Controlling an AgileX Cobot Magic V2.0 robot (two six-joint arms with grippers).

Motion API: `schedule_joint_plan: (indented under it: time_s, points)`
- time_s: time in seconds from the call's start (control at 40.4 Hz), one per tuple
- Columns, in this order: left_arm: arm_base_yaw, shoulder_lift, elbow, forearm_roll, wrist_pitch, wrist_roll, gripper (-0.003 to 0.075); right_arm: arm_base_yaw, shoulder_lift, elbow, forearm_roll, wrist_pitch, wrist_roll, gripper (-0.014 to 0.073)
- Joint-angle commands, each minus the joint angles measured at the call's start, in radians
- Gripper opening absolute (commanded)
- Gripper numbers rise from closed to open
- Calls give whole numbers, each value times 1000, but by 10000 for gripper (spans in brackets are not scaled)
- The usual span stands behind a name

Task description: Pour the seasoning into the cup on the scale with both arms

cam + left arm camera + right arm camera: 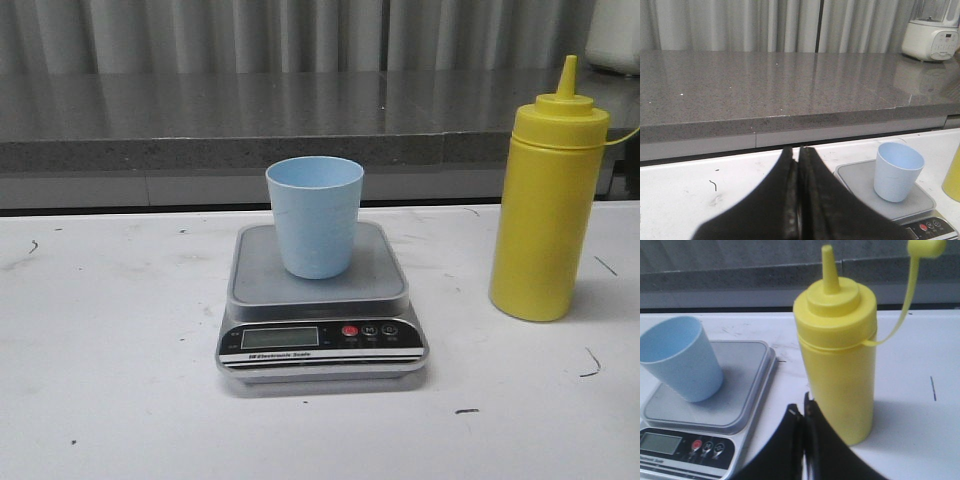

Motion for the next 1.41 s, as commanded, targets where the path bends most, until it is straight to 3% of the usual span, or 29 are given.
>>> schedule_joint_plan:
  time_s: [0.0, 0.124, 0.247, 0.445, 1.385]
  points:
    - [1, 10, -26, -8, -77, -10, -20, 0, -125, -27, -25, 44, -42, -59]
    - [1, 10, -26, -8, -77, -10, -20, -31, -243, -91, -25, 277, -166, -59]
    - [1, 10, -26, -8, -77, -10, -20, -122, -301, -203, -46, 539, -194, -60]
    - [1, 10, -26, -8, -77, -10, -20, -260, -330, -326, -137, 756, -194, -60]
    - [1, 10, -26, -8, -79, -10, -20, -271, -378, -324, -137, 768, -194, -60]
